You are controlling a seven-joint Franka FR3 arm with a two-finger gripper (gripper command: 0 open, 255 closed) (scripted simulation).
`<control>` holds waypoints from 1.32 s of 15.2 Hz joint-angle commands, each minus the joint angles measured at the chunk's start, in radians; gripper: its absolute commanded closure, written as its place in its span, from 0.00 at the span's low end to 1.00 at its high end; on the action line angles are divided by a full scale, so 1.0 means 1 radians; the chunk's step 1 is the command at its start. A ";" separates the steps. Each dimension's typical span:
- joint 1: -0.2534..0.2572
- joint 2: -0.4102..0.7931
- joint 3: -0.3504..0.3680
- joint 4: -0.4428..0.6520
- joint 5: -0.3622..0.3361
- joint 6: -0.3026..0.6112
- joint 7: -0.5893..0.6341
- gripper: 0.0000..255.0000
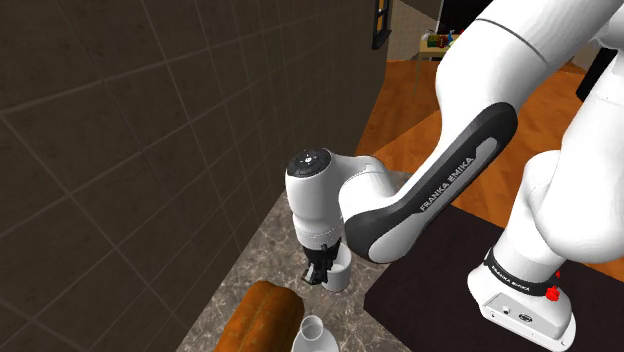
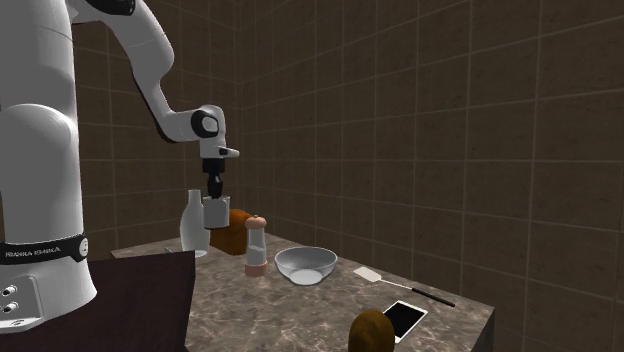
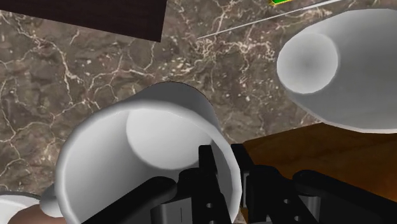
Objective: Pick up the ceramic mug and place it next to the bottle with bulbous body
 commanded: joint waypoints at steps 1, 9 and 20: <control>-0.001 0.024 0.000 -0.007 -0.020 0.028 0.016 1.00; 0.005 0.137 -0.020 -0.017 -0.127 0.133 0.097 1.00; 0.054 0.303 -0.100 0.000 -0.303 0.259 0.229 1.00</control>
